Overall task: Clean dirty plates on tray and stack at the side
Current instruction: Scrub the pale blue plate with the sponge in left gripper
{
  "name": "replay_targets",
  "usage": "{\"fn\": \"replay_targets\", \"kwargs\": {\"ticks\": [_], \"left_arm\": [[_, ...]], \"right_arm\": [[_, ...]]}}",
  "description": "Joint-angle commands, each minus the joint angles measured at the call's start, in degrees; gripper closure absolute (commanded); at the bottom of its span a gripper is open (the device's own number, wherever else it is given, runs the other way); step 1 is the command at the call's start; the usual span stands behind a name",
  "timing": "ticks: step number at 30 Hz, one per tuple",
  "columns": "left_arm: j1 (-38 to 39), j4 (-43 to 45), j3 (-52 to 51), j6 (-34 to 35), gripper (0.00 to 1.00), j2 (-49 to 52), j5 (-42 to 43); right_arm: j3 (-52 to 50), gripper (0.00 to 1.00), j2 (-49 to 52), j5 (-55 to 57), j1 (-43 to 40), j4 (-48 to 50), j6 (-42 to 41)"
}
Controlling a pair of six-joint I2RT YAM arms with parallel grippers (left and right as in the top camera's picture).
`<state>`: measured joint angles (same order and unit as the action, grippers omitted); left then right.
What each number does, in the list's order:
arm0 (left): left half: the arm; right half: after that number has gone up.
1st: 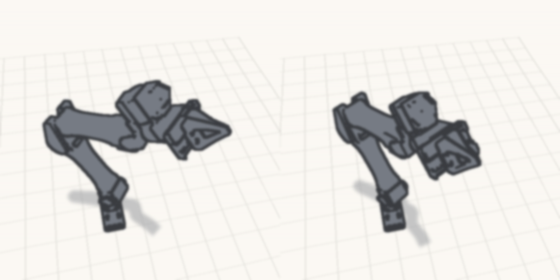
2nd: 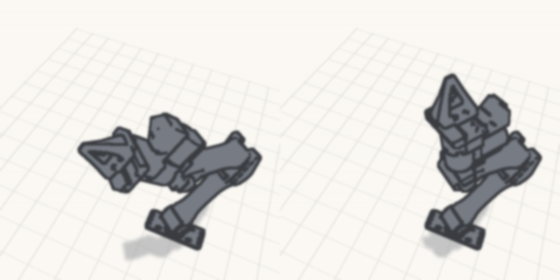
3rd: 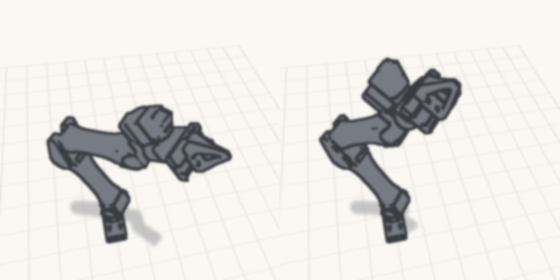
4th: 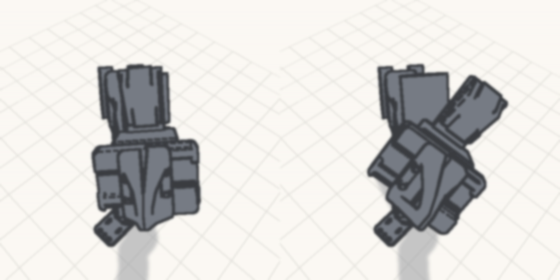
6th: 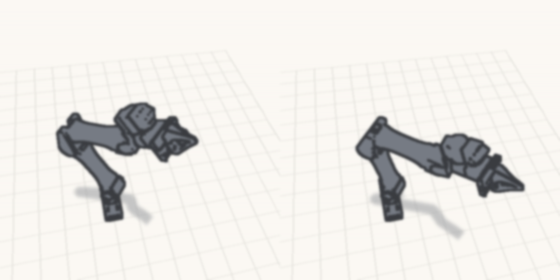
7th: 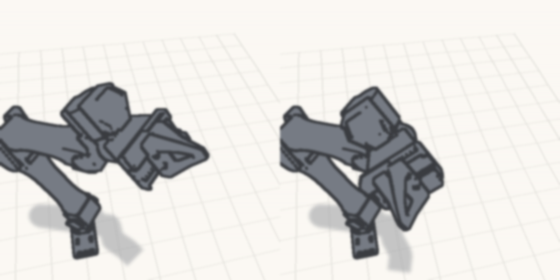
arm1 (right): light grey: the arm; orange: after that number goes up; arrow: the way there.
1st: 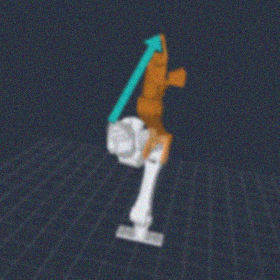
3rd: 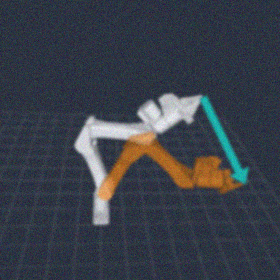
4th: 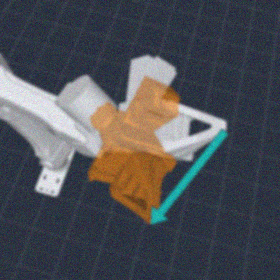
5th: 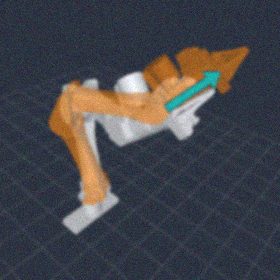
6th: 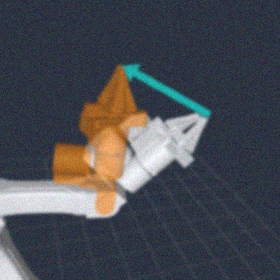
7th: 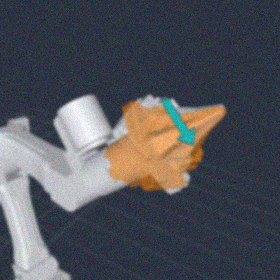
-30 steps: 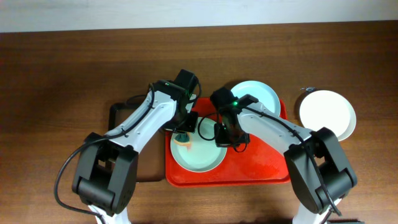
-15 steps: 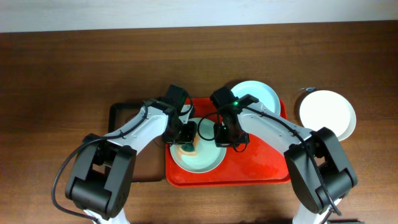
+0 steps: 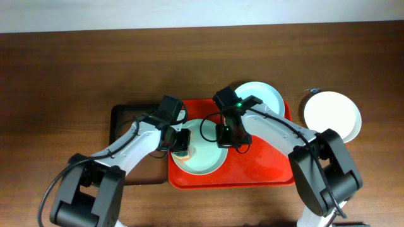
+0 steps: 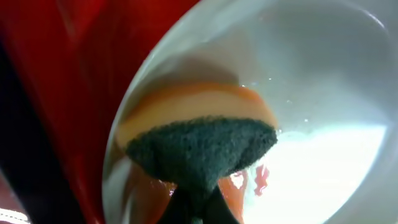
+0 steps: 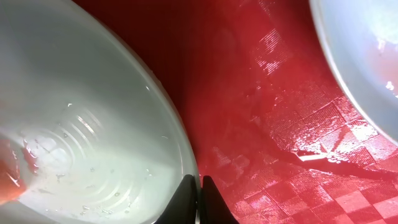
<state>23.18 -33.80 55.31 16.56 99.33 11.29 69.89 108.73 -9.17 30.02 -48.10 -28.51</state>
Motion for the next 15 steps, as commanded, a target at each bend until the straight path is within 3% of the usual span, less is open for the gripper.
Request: {"fn": "replay_targets", "kwargs": {"ticks": [1,11,15], "left_arm": [[0.1,0.7,-2.0,0.8,1.0,0.5,0.9],[0.2,1.0,-2.0,0.8,1.0,2.1,1.6],[4.1,4.2,-2.0,0.8,1.0,4.5,10.4]], "right_arm": [[-0.3,0.96,0.3,-1.0,0.0,0.5,-0.4],[-1.1,0.96,0.3,-1.0,0.0,1.5,-0.4],[-1.1,0.96,0.3,-1.0,0.0,1.7,-0.4]]}}
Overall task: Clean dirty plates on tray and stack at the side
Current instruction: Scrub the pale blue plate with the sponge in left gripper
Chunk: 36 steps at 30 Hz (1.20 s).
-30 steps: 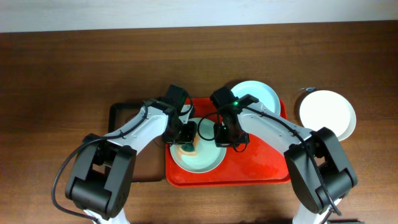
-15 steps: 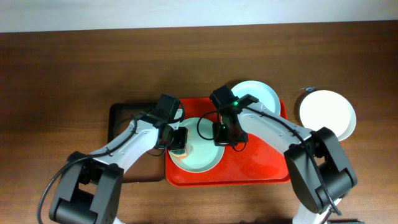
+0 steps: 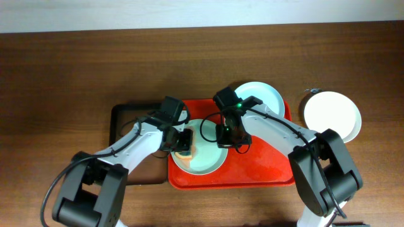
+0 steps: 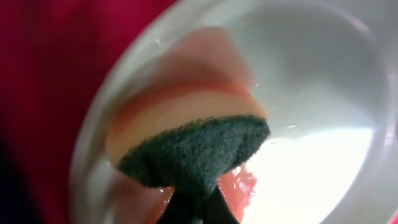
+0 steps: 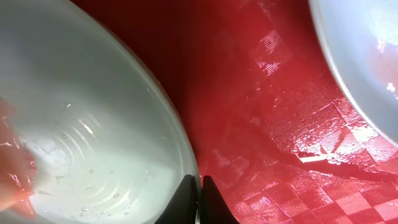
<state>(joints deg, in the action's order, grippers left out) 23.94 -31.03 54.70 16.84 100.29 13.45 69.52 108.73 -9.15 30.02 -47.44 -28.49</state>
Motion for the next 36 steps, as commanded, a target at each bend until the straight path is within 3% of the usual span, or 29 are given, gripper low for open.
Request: {"fn": "replay_targets", "kwargs": {"ticks": [1,3,7,10,13,19,27,30,33,36], "left_arm": [[4.1,1.7,-1.0,0.5,1.0,3.5,11.3],[3.6,0.8,1.5,0.5,1.0,3.1,14.2],[-0.3,-9.1,11.6,0.5,1.0,-1.3,4.8],[-0.3,-11.1,13.0,0.5,1.0,-3.8,-2.0],[-0.3,-11.0,10.3,0.5,1.0,-3.5,-6.1],[2.5,-4.5,2.4,3.1,1.0,-3.5,-5.8],[6.0,-0.2,1.7,6.3,0.99,2.9,-5.8],[6.1,0.7,1.7,7.5,0.99,4.7,-0.6],[3.4,0.3,5.0,4.1,1.0,4.5,15.0],[-0.2,-3.8,10.4,3.1,1.0,1.3,14.3]], "right_arm": [[-0.7,0.96,0.3,-1.0,0.0,1.0,-0.4],[-0.7,0.96,0.3,-1.0,0.0,1.0,-0.4],[-0.7,0.96,0.3,-1.0,0.0,1.0,-0.4],[-0.7,0.96,0.3,-1.0,0.0,1.2,-0.4],[-0.7,0.96,0.3,-1.0,0.0,1.1,-0.5],[-0.7,0.96,0.3,-1.0,0.0,1.2,-0.4],[-0.7,0.96,0.3,-1.0,0.0,1.2,-0.4],[-0.7,0.96,0.3,-1.0,0.0,1.3,-0.4],[-0.7,0.96,0.3,-1.0,0.0,1.2,-0.4],[-0.7,0.96,0.3,-1.0,0.0,1.2,-0.4]]}}
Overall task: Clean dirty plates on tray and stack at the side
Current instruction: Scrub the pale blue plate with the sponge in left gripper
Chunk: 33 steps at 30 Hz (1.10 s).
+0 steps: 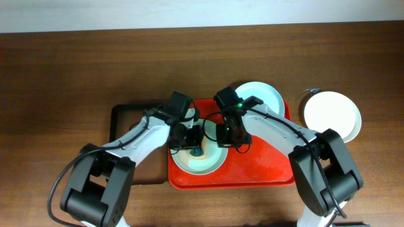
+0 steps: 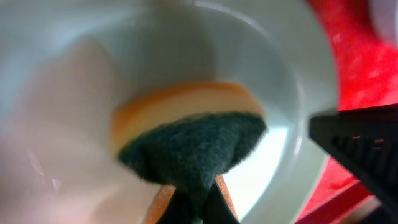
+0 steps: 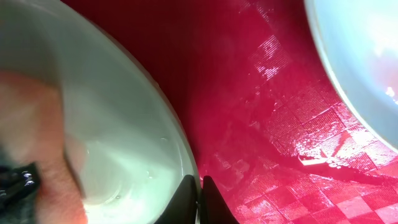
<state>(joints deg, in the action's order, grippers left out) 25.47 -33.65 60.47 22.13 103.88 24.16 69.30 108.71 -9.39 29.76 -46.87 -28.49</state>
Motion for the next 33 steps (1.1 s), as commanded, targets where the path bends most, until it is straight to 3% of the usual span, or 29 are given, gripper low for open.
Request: {"fn": "replay_targets", "kwargs": {"ticks": [1,6,11,17,19,23,25,27,31,33], "left_arm": [[-1.7,-1.6,4.9,-2.3,1.0,-2.9,2.0],[-0.4,-7.7,4.6,-2.3,1.0,-4.2,-19.6],[-0.2,-5.8,0.4,-2.1,1.0,-1.3,-17.9],[2.3,-2.5,0.5,-2.5,1.0,3.1,-0.3],[2.1,-2.5,2.3,-3.3,1.0,3.1,1.9],[-0.5,-8.0,8.5,-5.1,1.0,-2.2,-2.3],[-0.6,-10.4,8.7,-5.1,1.0,-4.6,-12.6],[-0.4,-11.6,7.8,-5.1,1.0,-4.3,-17.2],[-0.3,-2.7,-1.6,-3.7,1.0,-3.1,-19.0],[-0.3,0.0,-4.1,-3.3,1.0,-2.1,-15.3]], "right_arm": [[-0.5,0.96,0.4,-0.7,0.2,0.7,-0.4],[-1.0,0.96,0.4,-0.7,0.2,1.3,-0.4],[-1.5,0.96,0.4,-0.7,0.2,1.9,-0.4],[-1.5,0.96,0.4,-0.7,0.2,1.9,-0.4],[-1.5,0.96,0.4,-0.7,0.2,1.9,-0.4],[-1.5,0.96,0.4,-0.7,0.2,1.9,-0.4],[-1.5,0.96,0.4,-0.7,0.2,1.9,-0.4],[-1.5,0.96,0.4,-0.7,0.2,1.9,-0.4],[-1.5,0.96,0.4,-0.7,0.2,1.9,-0.4],[-1.5,0.96,0.4,-0.7,0.2,1.9,-0.4]]}}
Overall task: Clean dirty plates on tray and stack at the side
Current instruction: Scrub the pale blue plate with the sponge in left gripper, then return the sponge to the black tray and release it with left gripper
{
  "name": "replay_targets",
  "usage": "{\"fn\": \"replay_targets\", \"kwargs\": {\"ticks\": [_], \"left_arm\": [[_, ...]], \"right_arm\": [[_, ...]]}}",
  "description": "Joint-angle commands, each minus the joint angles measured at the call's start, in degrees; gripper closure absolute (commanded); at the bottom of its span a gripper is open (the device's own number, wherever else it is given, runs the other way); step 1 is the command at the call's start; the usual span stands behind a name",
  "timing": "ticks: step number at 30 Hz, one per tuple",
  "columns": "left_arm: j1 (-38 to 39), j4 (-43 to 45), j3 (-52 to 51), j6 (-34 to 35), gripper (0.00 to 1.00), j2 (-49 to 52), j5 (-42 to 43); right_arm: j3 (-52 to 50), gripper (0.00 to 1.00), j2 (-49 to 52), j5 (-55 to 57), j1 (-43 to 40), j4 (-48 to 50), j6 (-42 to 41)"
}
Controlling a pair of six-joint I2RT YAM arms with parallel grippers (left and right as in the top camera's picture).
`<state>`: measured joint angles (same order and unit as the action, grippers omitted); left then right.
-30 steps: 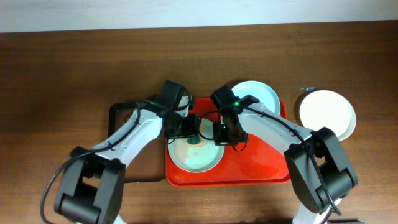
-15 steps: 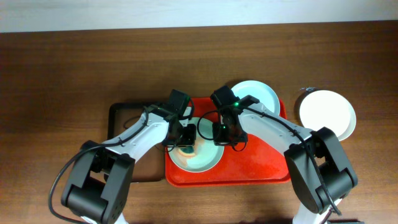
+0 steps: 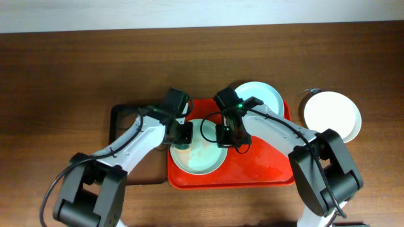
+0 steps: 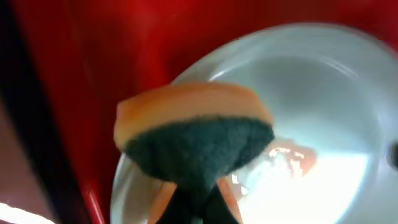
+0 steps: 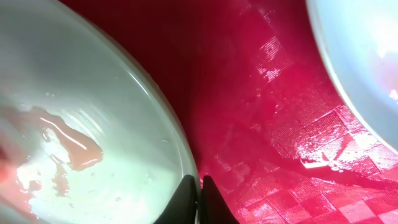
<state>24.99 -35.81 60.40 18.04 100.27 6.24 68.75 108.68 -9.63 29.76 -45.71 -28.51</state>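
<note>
A pale dirty plate (image 3: 202, 157) lies on the red tray (image 3: 265, 170). My left gripper (image 3: 182, 136) is shut on an orange sponge (image 4: 193, 134) with a dark green scouring face, held over the plate's left rim (image 4: 134, 180). A reddish wet smear (image 5: 68, 146) lies on the plate's floor. My right gripper (image 5: 199, 186) is shut on the plate's right rim, one finger on each side of it. A second pale plate (image 3: 260, 98) sits at the tray's far right corner.
A white plate (image 3: 332, 115) rests on the table to the right of the tray. A dark flat mat (image 3: 126, 123) lies left of the tray, under my left arm. Brown tabletop surrounds everything.
The sponge has gone from the plate's middle, close to my right gripper, to its left rim. A reddish smear now shows on the plate's floor. My right gripper has not moved.
The sponge was first pressed on the plate's near-left part, and stayed there half a second later. Then it was in the middle of the plate, and now at the left rim. My right gripper pinched the plate's right rim at every moment.
</note>
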Motion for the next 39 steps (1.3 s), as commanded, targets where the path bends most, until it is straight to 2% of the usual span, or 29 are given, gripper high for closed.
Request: {"fn": "replay_targets", "kwargs": {"ticks": [1,3,6,8,12,15,18,20,24,26,29,30,31,34,37,39], "left_arm": [[0.2,2.8,-4.6,0.7,1.0,2.1,6.5],[1.5,7.2,-5.0,0.7,1.0,4.4,17.7],[1.5,7.5,-3.1,0.4,1.0,4.0,27.3],[1.3,4.0,0.1,-1.0,1.0,0.3,27.8],[-5.0,-8.7,2.9,-1.0,1.0,-10.8,9.3],[-9.1,-15.7,2.9,-1.0,1.0,-11.4,-2.0],[-9.8,-17.6,1.7,-1.0,1.0,-11.3,-12.0],[-9.8,-17.1,-1.2,-1.0,1.0,-10.7,-15.8],[-9.8,-14.6,-6.0,-1.0,1.0,-8.9,-17.2],[-9.8,-14.6,-6.9,-1.0,1.0,-8.7,-20.9],[-9.8,-14.6,-6.9,-1.0,1.0,-8.7,-21.0],[-9.8,-14.6,-6.9,-1.0,0.99,-8.7,-20.8],[-9.8,-14.6,-6.9,-1.0,0.92,-8.7,-20.3],[-13.4,-13.9,-6.9,-1.4,0.96,-8.7,-16.2],[-20.1,-11.8,-6.9,-7.5,0.98,-8.7,-3.8],[-21.5,-11.3,-6.9,-7.5,0.97,-8.7,-4.1]], "right_arm": [[-0.9,0.96,0.4,-0.5,0.2,0.8,-0.4],[-0.9,0.96,0.4,-0.5,0.2,0.7,-0.4],[-1.0,0.96,0.4,-0.5,0.2,0.7,-0.4],[-1.1,0.96,0.4,-0.3,0.2,0.7,-0.4],[-1.2,0.96,0.4,-0.3,0.2,0.7,-0.4],[-1.2,0.96,0.4,-0.3,0.2,0.8,-0.4],[-1.2,0.96,0.4,-0.3,0.2,0.8,-0.4],[-1.2,0.96,0.4,-0.3,0.2,0.8,-0.4],[-1.2,0.96,0.4,-0.3,0.2,0.8,-0.4],[-1.2,0.96,0.4,-0.3,0.2,0.8,-0.4],[-1.2,0.96,0.4,-0.3,0.2,0.8,-0.4],[-1.2,0.96,0.4,-0.3,0.2,0.8,-0.4],[-1.2,0.96,0.4,-0.3,0.2,0.8,-0.4],[-1.2,0.96,0.4,-0.2,0.2,0.8,-0.4],[-1.2,0.96,0.4,-0.3,0.2,0.8,-0.4],[-1.2,0.96,0.4,-0.3,0.2,0.8,-0.4]]}}
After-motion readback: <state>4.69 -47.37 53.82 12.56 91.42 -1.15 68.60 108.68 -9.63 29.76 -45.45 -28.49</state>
